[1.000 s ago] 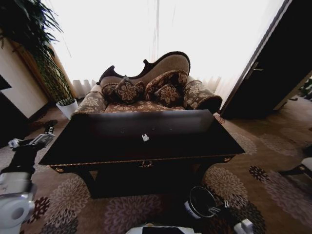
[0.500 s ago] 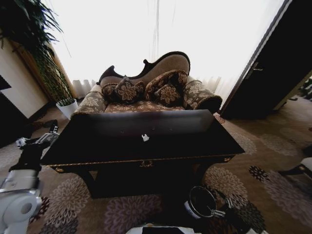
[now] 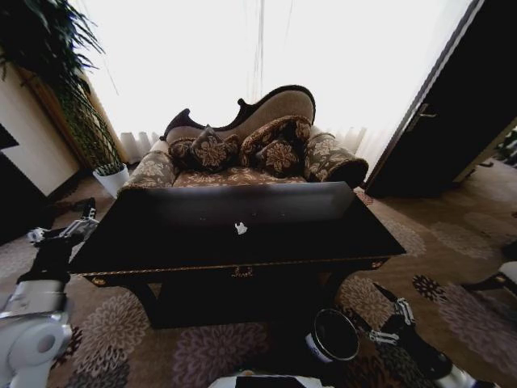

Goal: Move to the front of the table and place the trash on the table into the trash bin.

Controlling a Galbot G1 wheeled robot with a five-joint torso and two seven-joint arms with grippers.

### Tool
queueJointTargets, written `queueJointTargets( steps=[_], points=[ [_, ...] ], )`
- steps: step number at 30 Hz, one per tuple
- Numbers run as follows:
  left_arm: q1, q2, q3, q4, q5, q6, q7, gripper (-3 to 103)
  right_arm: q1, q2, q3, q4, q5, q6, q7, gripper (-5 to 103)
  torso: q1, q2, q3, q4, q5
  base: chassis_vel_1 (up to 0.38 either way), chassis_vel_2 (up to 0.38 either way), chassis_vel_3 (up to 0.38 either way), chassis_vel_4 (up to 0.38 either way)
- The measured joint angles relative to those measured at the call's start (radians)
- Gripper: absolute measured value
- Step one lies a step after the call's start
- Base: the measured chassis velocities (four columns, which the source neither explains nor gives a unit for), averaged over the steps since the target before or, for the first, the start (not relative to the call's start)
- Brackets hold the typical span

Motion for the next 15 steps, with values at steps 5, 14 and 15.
queueJointTargets(
  steps=[5,14,15],
  points=[
    [0.008,-0.006,0.000,-0.009,0.010,0.002,-0.001,100,0.008,-0.008,-0.088,0.189,-0.063,-0.117,0.396,100,0.000,0.000,0.000,0.0000,0.0002,0.000,0.000,0.000,0.000],
    [0.037,-0.018,-0.018,-0.032,0.019,0.003,-0.001,100,0.062,-0.175,-0.217,0.399,-0.163,-0.481,0.925,100,0.000,0.000,0.000,0.0001,0.0002,0.000,0.000,0.000,0.000],
    [0.041,-0.022,-0.021,-0.037,0.022,0.003,-0.001,100,0.073,-0.203,-0.232,0.420,-0.152,-0.532,0.979,100,0.000,0.000,0.000,-0.0001,0.0002,0.000,0.000,0.000,0.000]
  ],
)
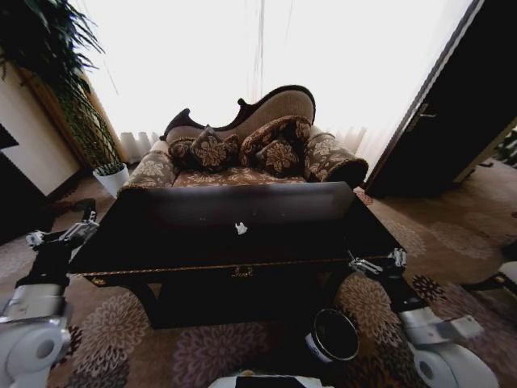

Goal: Move to the front of the table and place the trash on the table into the trash bin.

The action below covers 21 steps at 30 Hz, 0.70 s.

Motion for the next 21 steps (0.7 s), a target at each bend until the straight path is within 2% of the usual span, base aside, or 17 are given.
queueJointTargets(
  steps=[1,2,4,6,12,17,20,21],
  points=[
    [0.004,-0.005,-0.001,-0.006,0.002,0.000,0.000,100,0.020,-0.033,-0.018,0.026,0.019,-0.059,0.055,100,0.000,0.000,0.000,0.0000,-0.0001,0.000,0.000,0.000,0.000],
    [0.004,-0.005,-0.001,-0.006,0.002,0.000,0.000,100,0.020,-0.033,-0.018,0.026,0.019,-0.059,0.055,100,0.000,0.000,0.000,0.0000,-0.0001,0.000,0.000,0.000,0.000],
    [0.015,-0.018,-0.002,-0.022,0.007,0.000,0.000,100,0.061,-0.080,-0.041,0.064,0.062,-0.142,0.112,100,0.000,0.000,0.000,0.0004,-0.0001,0.000,0.000,0.000,0.000],
    [0.022,-0.028,0.004,-0.037,0.017,0.001,0.000,100,0.099,-0.112,-0.046,0.088,0.078,-0.185,0.122,100,0.000,0.000,0.000,0.0003,-0.0001,0.000,0.000,0.000,0.000],
    [0.042,-0.050,0.007,-0.065,0.034,0.003,0.001,100,0.182,-0.171,-0.083,0.111,0.110,-0.235,0.122,100,0.000,0.000,0.000,0.0000,0.0000,0.000,0.000,0.000,0.000],
    [0.073,-0.090,0.008,-0.096,0.061,0.004,0.003,100,0.291,-0.235,-0.203,0.063,0.130,-0.257,0.134,100,0.000,0.000,0.000,0.0001,0.0000,0.000,0.000,0.000,0.000],
    [0.098,-0.122,0.009,-0.116,0.081,0.007,0.006,100,0.401,-0.301,-0.299,-0.007,0.133,-0.258,0.136,100,0.000,0.000,0.000,0.0000,0.0002,0.000,0.000,0.000,0.000],
    [0.098,-0.122,0.009,-0.116,0.081,0.007,0.006,100,0.401,-0.301,-0.299,-0.007,0.133,-0.258,0.136,100,0.000,0.000,0.000,0.0000,0.0002,0.000,0.000,0.000,0.000]
  ],
)
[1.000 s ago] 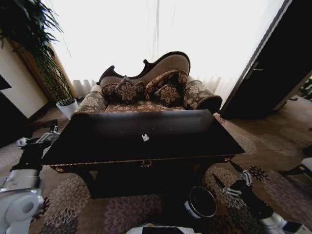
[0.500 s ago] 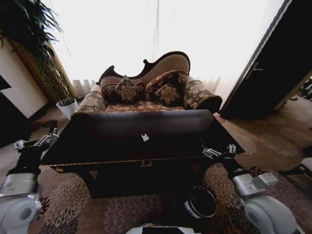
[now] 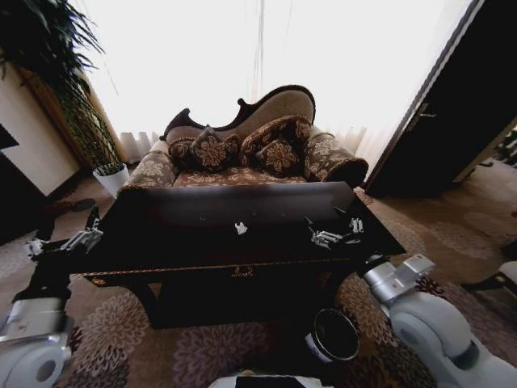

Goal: Move to the front of the table and place the trash on the table into the trash bin.

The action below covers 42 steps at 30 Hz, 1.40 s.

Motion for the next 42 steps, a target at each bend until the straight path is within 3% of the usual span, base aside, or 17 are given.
queueJointTargets(
  steps=[3,4,7,12,14,22,29,42],
  points=[
    [0.023,-0.026,-0.006,-0.015,0.016,0.000,0.003,100,0.153,-0.091,-0.108,-0.069,0.033,0.005,-0.010,100,0.000,0.000,0.000,0.0001,-0.0001,0.000,0.000,0.000,0.000],
    [0.023,-0.026,-0.006,-0.015,0.016,0.000,0.003,100,0.153,-0.091,-0.108,-0.069,0.033,0.005,-0.010,100,0.000,0.000,0.000,0.0001,-0.0001,0.000,0.000,0.000,0.000],
    [0.038,-0.047,-0.012,-0.023,0.027,0.000,0.004,100,0.343,-0.146,-0.216,-0.138,0.102,-0.028,-0.005,100,0.000,0.000,0.000,0.0001,-0.0005,0.000,0.000,0.000,0.000],
    [0.043,-0.058,-0.018,-0.020,0.034,-0.002,0.005,100,0.537,-0.157,-0.391,-0.200,0.177,-0.097,0.034,100,0.000,0.000,0.000,0.0002,-0.0002,0.000,0.000,0.000,0.000],
    [0.042,-0.059,-0.018,-0.018,0.034,-0.002,0.005,100,0.554,-0.157,-0.407,-0.206,0.179,-0.102,0.035,100,0.000,0.000,0.000,0.0002,-0.0002,0.000,0.000,0.000,0.000],
    [0.007,-0.050,-0.003,0.021,0.041,-0.001,0.006,100,0.786,-0.195,-0.678,-0.275,0.157,-0.137,0.035,100,0.000,0.000,0.000,0.0000,-0.0003,0.000,0.000,0.000,0.000],
    [-0.017,-0.038,0.002,0.051,0.040,0.003,0.006,100,0.949,-0.160,-0.901,-0.300,0.156,-0.177,0.012,100,0.000,0.000,0.000,0.0000,-0.0004,0.000,0.000,0.000,0.000],
    [-0.040,-0.017,-0.007,0.088,0.027,0.005,0.000,100,1.142,-0.031,-1.100,-0.425,0.159,-0.187,0.002,100,0.000,0.000,0.000,0.0001,-0.0005,0.000,0.000,0.000,0.000]
  ],
)
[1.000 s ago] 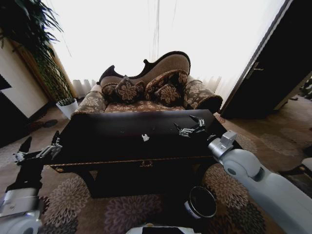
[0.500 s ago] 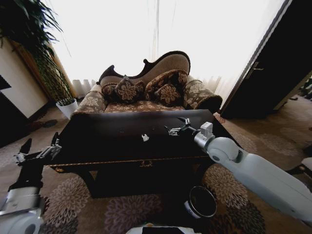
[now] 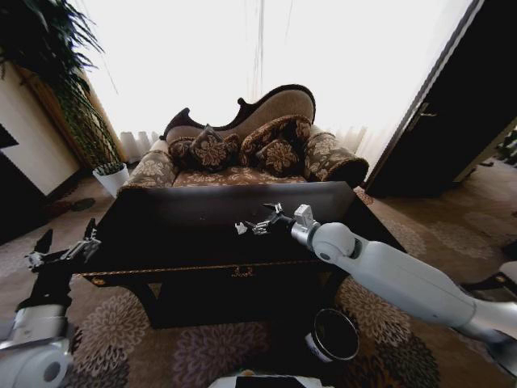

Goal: Move to the front of the table and place the trash on the table into the trash bin.

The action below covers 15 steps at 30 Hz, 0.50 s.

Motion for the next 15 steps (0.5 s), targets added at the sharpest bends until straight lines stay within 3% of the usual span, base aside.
queueJointTargets(
  steps=[15],
  points=[
    [-0.026,0.006,0.016,0.030,-0.002,0.003,-0.002,100,-0.022,0.009,-0.016,0.011,0.078,-0.054,0.070,100,0.000,0.000,0.000,-0.0001,0.0001,0.000,0.000,0.000,0.000]
  ],
)
